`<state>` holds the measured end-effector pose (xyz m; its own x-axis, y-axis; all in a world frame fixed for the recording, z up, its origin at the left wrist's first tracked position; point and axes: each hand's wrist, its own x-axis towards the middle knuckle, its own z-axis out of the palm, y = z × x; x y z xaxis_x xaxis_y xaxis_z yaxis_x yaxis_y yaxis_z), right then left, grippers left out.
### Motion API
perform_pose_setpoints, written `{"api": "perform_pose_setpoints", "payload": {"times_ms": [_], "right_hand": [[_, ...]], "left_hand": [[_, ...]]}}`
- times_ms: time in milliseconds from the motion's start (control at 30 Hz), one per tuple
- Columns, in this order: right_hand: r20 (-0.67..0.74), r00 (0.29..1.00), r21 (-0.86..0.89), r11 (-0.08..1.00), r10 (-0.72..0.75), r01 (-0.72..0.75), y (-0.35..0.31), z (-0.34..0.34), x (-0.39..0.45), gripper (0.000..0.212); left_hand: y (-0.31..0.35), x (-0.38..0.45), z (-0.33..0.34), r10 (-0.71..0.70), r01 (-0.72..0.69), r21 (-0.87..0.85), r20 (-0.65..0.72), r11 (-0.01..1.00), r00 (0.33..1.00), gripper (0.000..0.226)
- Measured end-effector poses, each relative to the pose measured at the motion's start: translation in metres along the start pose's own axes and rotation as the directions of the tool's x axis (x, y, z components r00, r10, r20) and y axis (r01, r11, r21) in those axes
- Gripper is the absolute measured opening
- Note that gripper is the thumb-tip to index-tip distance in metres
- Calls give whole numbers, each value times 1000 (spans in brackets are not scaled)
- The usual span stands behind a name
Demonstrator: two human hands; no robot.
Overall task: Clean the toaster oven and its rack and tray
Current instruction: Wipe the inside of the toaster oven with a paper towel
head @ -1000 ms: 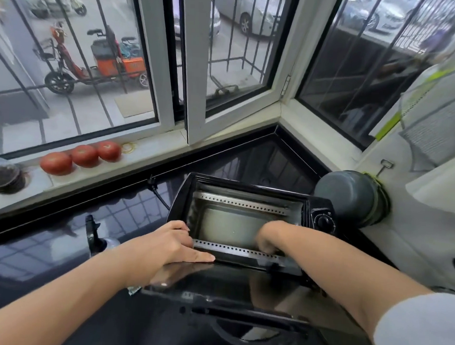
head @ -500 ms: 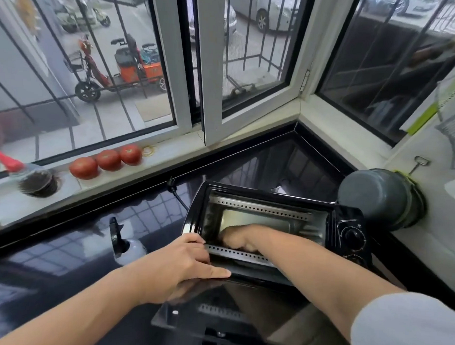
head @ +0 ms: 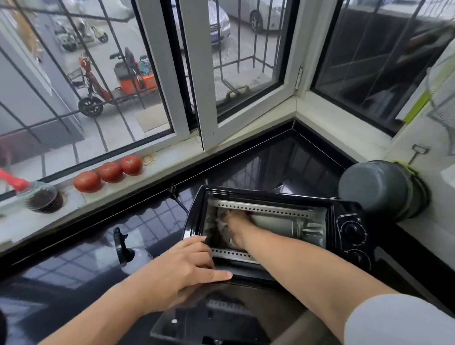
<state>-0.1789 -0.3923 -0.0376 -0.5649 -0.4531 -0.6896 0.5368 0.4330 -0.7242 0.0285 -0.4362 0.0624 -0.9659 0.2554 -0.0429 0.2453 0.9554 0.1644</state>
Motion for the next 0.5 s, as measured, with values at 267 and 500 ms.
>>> {"api": "perform_pose_setpoints", "payload": {"times_ms": [267,500], "right_hand": [[48,989,97,985,142,-146,-25,19,-68,41],[210,978,141,989,17,-47,-27,2,-132,40]], "left_hand": [[4,-9,20,-150,163,110,-120,980,981,101],[3,-2,11,-139,154,89,-162,984,977,93]]}}
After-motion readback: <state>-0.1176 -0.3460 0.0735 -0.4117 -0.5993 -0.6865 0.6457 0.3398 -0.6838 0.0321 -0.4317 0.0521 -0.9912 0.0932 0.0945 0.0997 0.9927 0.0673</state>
